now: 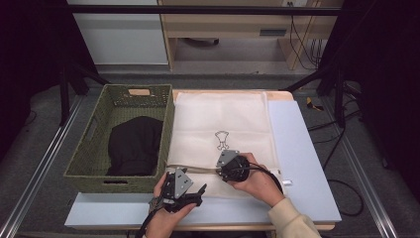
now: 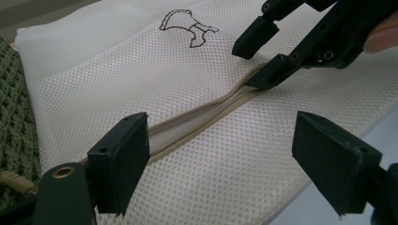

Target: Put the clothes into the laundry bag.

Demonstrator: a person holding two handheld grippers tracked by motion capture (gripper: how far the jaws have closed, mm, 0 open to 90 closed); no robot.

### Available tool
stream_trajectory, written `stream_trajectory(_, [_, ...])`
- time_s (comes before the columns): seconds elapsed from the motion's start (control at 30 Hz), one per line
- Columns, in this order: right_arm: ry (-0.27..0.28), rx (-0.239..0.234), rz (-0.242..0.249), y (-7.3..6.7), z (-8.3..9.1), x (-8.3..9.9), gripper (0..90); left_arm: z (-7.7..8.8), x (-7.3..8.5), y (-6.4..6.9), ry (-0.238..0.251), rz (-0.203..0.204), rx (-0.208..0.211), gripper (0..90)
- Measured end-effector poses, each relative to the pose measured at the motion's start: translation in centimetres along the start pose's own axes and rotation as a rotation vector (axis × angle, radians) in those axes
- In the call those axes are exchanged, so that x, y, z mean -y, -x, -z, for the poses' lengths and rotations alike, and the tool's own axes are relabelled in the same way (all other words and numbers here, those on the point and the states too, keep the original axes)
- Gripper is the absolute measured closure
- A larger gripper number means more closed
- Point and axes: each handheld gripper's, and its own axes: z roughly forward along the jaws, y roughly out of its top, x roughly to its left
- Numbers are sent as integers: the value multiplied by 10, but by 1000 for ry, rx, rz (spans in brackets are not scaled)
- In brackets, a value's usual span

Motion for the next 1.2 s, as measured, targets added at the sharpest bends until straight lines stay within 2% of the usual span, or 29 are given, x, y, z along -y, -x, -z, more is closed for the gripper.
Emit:
stream_trajectory(0.23, [-8, 53, 32, -3, -1, 0, 582, -1, 0, -1, 1, 9, 4, 197])
stream_trajectory(0.37, [-16, 54, 35, -1, -4, 2, 654, 0, 0, -1, 4, 13, 5, 203])
stream_trajectory(0.4, [-26, 57, 26, 1, -4, 2, 740, -1, 0, -1, 5, 14, 8, 204])
stream_trajectory(0.47, [-28, 56, 26, 2, -4, 3, 762, -1, 0, -1, 4, 15, 9, 204])
stream_trajectory(0.5, [-14, 40, 13, 3, -3, 2, 827, -2, 1, -1, -1, 10, 11, 207])
stream_trajectory(0.53, [-11, 36, 1, 4, -2, 1, 841, -2, 1, -1, -3, 10, 11, 208])
stream_trajectory(0.6, [6, 26, -31, 7, 0, 0, 855, -3, 1, 0, -9, 7, 15, 210])
stream_trajectory(0.63, [6, 26, -31, 7, 0, 0, 855, -3, 1, 0, -9, 7, 15, 225])
stream_trajectory(0.67, [32, 14, -77, 12, 5, -1, 862, -4, 1, 2, -7, 5, 19, 245])
stream_trajectory(0.7, [32, 14, -77, 12, 5, -1, 862, -4, 1, 2, -7, 5, 19, 248])
stream_trajectory(0.73, [58, 17, -112, 17, 10, -4, 865, -4, 1, 3, -11, 2, 22, 249])
stream_trajectory(0.77, [58, 17, -112, 17, 10, -4, 865, -4, 1, 3, -11, 2, 22, 248])
stream_trajectory(0.83, [93, 49, -141, 22, 21, -10, 869, -5, 1, 5, -8, 0, 29, 248])
stream_trajectory(0.97, [156, 112, -167, 33, 39, -25, 872, -8, 1, 8, -13, -11, 31, 260])
stream_trajectory(1.07, [184, 136, -171, 38, 47, -34, 874, -9, 1, 10, -27, -26, 35, 268])
stream_trajectory(1.2, [225, 184, -186, 49, 58, -57, 875, -10, 1, 13, -29, -41, 45, 280])
